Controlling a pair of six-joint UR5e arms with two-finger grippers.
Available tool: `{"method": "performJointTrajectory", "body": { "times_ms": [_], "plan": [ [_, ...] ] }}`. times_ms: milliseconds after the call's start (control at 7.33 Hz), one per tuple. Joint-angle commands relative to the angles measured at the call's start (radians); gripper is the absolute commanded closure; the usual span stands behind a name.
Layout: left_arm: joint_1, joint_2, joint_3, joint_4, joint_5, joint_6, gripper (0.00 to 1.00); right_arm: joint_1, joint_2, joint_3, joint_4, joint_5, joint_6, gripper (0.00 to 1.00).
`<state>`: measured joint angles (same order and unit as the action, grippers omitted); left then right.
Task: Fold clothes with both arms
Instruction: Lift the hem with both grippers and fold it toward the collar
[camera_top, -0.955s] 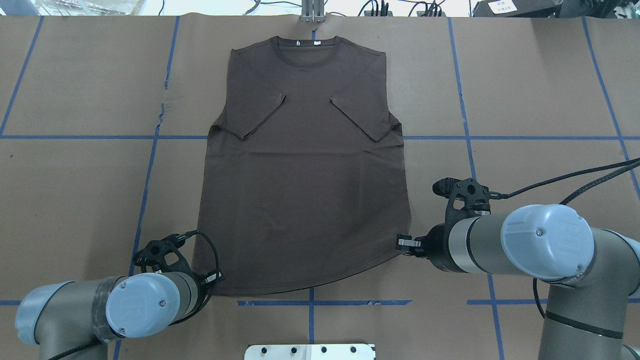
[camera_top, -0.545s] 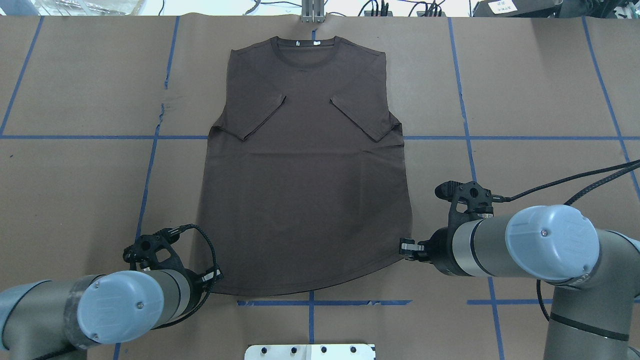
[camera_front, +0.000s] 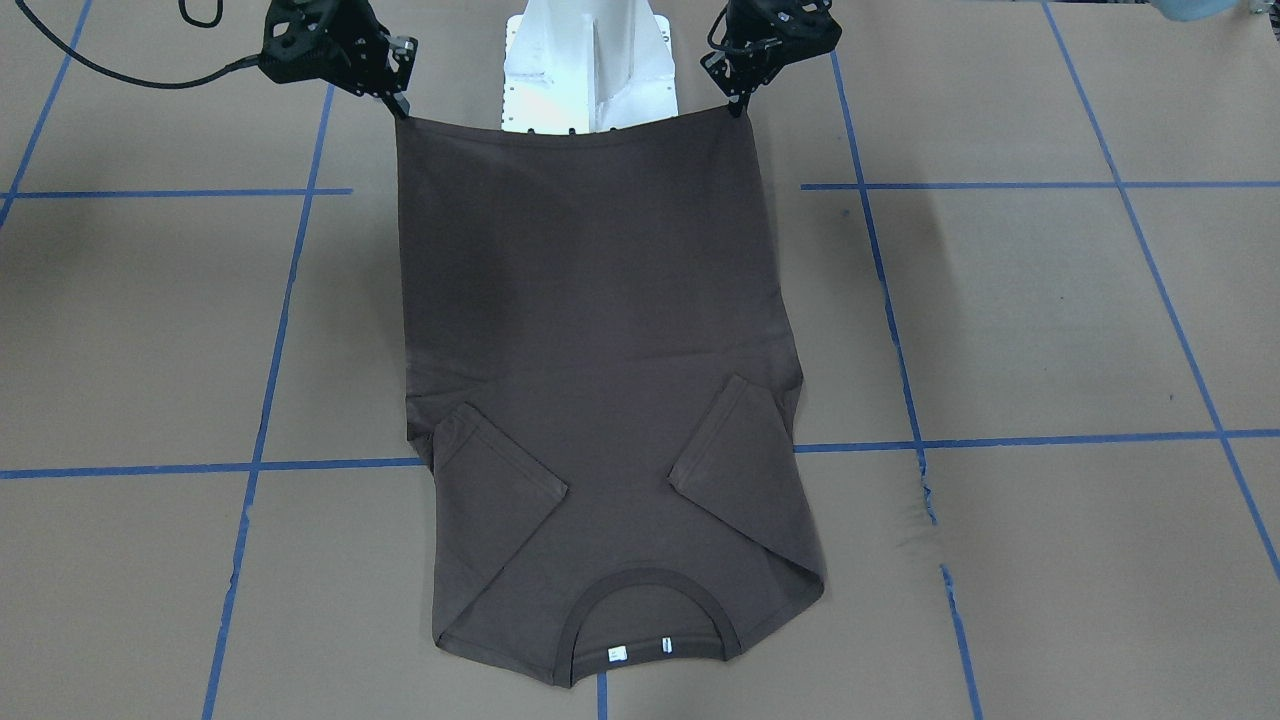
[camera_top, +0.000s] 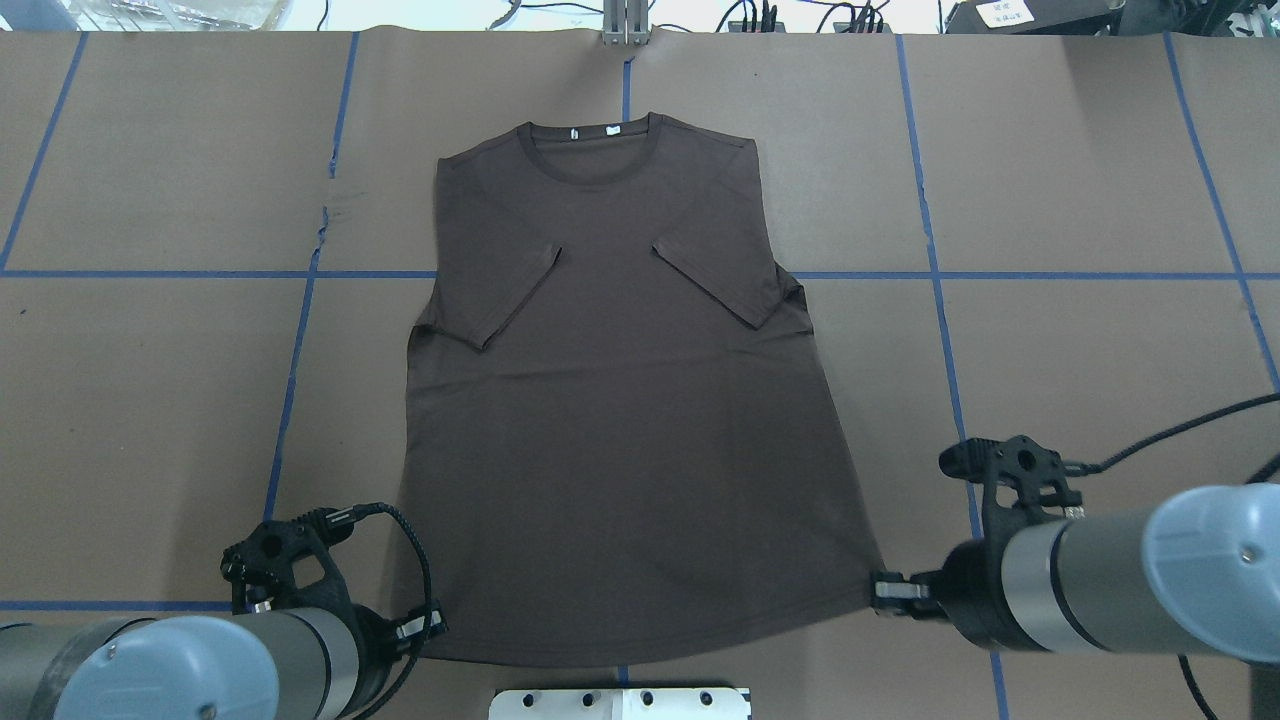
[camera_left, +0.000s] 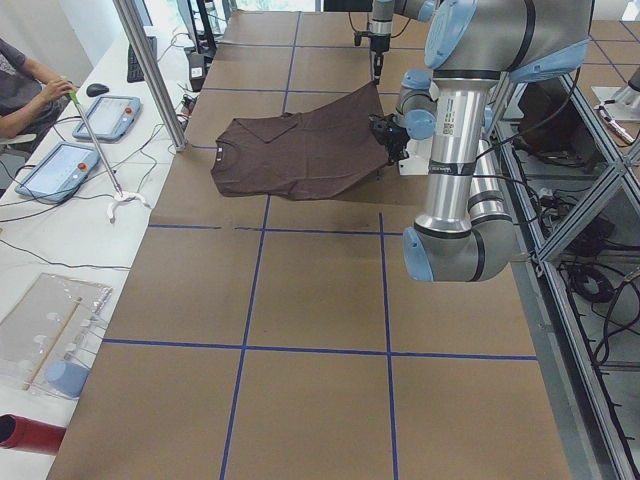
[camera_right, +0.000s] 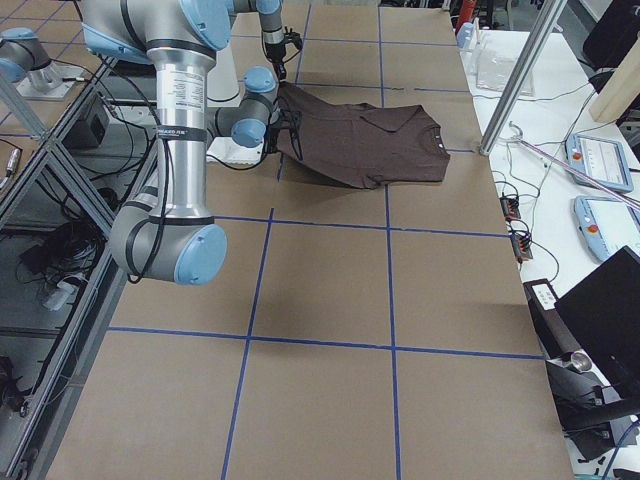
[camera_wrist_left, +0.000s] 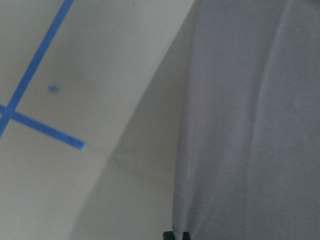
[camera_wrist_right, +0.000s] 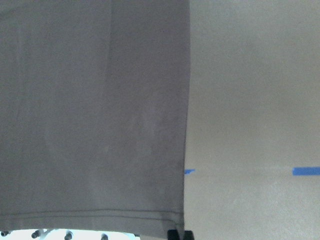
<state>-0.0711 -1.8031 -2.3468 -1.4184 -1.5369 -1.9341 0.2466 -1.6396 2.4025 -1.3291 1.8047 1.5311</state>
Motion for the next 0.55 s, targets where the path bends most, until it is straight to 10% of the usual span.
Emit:
{"method": "performJointTrajectory", "body": {
  "times_ms": [0, 409],
  "plan": [
    [0.048, -0.005, -0.08, 0.074, 0.0, 0.001, 1.0, -0.044, -0.074, 0.079, -0.001, 0.013, 0.004, 1.0],
    [-0.04, -0.047, -0.069, 0.078, -0.003, 0.053, 1.0, 0.059, 0.084, -0.013, 0.001, 0.013, -0.026, 1.0]
  ]
}}
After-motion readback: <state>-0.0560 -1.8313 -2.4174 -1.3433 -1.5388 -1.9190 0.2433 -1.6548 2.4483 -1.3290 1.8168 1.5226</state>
